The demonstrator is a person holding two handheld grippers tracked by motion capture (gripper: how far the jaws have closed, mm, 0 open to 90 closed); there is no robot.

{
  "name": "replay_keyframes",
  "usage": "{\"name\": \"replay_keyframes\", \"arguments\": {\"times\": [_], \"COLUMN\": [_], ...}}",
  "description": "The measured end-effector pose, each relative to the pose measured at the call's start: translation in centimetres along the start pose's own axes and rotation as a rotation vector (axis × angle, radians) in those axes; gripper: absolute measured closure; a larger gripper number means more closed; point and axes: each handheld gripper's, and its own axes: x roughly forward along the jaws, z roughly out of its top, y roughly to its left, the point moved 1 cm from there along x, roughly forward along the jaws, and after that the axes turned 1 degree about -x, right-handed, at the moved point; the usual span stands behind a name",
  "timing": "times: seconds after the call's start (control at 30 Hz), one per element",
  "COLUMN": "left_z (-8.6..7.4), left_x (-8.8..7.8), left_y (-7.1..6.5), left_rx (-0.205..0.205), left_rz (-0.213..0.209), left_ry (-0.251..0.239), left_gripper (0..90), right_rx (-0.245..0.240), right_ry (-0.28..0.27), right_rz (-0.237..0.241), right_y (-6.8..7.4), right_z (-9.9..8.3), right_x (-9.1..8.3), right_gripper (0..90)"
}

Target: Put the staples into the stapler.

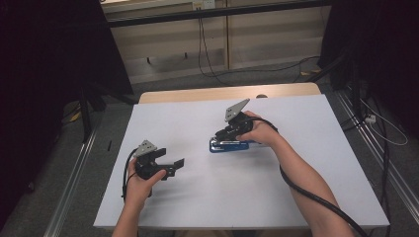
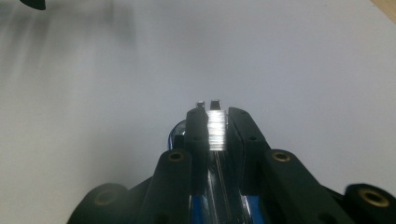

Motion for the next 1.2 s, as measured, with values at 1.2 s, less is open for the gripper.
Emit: {"name": "replay_keyframes", "arguments": {"times": [1.2], "left_z": [-0.12], "left_x": [0.17], "left_y": [0.04], "left_rx": [0.006], "left_rz": [-0.002], "left_ry": [0.018], "left_gripper": [9.3], "right_rx": [-0.017], "right_ry": [0.016], "right_rz": [0.019], "right_y": [-0.13], "right_z": [0.00], "right_x": [0.10], "right_gripper": [79.0]}}
